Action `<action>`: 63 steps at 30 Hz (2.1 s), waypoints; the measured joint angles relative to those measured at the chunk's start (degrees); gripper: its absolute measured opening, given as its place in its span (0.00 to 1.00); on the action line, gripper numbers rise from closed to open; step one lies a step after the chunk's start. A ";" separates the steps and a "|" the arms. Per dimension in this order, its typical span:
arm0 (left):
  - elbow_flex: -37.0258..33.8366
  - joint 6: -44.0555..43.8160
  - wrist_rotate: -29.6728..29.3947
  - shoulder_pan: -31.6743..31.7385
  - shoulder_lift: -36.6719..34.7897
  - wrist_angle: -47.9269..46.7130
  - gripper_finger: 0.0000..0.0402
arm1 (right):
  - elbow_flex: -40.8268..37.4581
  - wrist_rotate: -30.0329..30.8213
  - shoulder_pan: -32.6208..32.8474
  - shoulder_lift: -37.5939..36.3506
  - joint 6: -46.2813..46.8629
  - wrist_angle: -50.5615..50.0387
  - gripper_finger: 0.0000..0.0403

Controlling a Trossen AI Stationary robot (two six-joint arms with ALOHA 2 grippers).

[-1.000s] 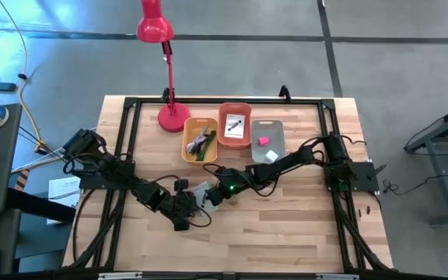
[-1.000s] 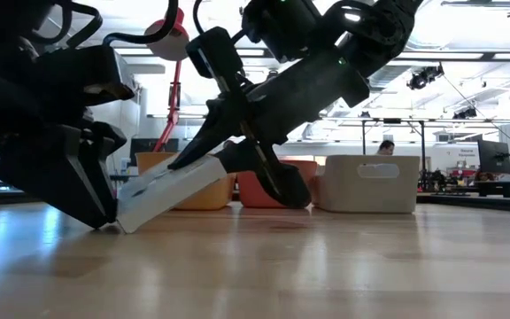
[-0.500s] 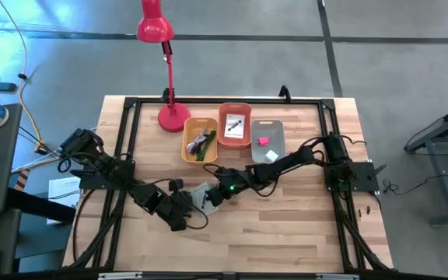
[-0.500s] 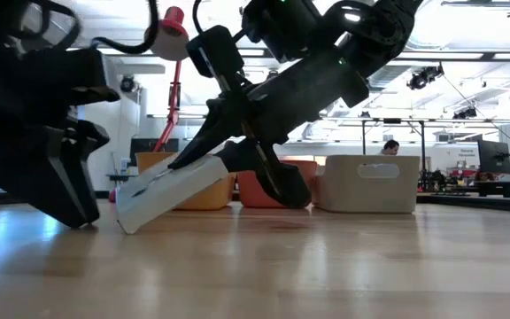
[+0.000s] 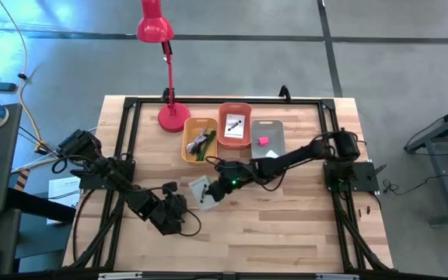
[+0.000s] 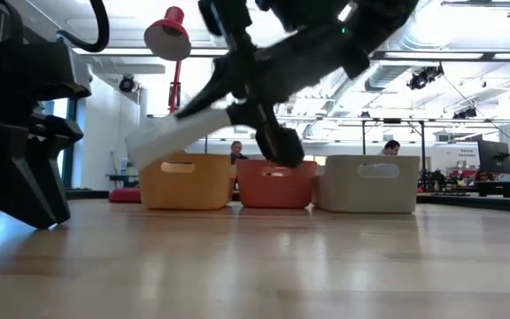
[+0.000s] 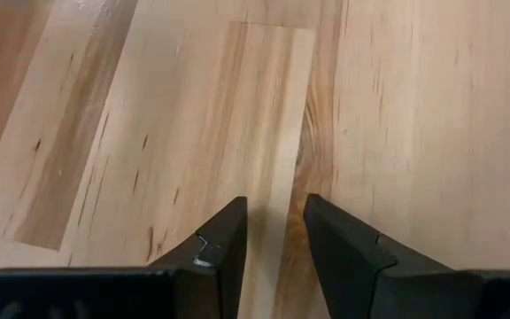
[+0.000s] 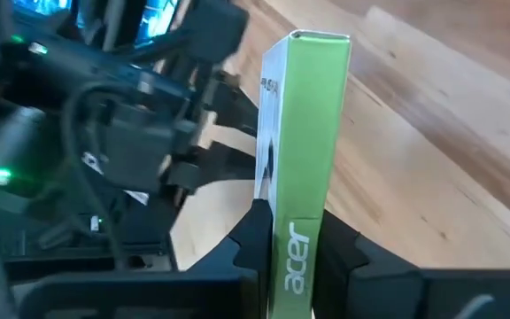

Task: Pick and place items into bin
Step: Put the white card reader box into the orange bin

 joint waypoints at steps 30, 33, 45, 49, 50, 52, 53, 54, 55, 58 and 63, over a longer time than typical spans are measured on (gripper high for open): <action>-0.18 0.14 -1.73 0.02 0.21 0.91 0.28 | 0.04 5.79 -16.23 -21.37 -13.27 -20.65 0.09; -0.18 0.15 -1.75 0.02 0.21 0.92 0.28 | 0.09 5.70 -19.54 -22.53 -14.69 -23.77 0.09; -0.24 0.43 -2.40 0.02 0.25 1.11 0.28 | 0.09 5.11 -30.20 -23.27 -18.50 -34.25 0.10; -0.25 0.50 -2.81 -0.01 0.30 1.13 0.28 | 0.09 5.07 -33.42 -23.14 -18.00 -34.46 0.11; -0.25 0.56 -2.94 -0.01 0.32 1.13 0.28 | 0.09 5.10 -34.11 -23.11 -17.66 -34.51 0.10; -0.25 0.59 -3.33 -0.01 0.33 1.14 0.28 | -0.04 5.20 -35.06 -23.10 -16.75 -34.80 0.09; -0.26 0.60 -3.59 -0.01 0.36 1.15 0.28 | -0.40 5.24 -35.40 -23.11 -16.54 -34.61 0.09; -0.27 0.60 -3.81 0.00 0.39 1.16 0.28 | -0.74 5.24 -35.69 -23.09 -15.92 -34.66 0.09; -0.27 0.60 -4.04 0.01 0.39 1.17 0.28 | -1.23 5.22 -35.95 -23.09 -15.09 -34.66 0.09; -0.27 0.61 -4.76 -0.01 0.43 1.17 0.28 | -3.15 5.06 -36.34 -23.05 -12.91 -34.19 0.10; -0.27 0.60 -5.30 -0.01 0.43 1.11 0.28 | -7.61 3.83 -36.18 -23.01 -9.15 -28.54 0.10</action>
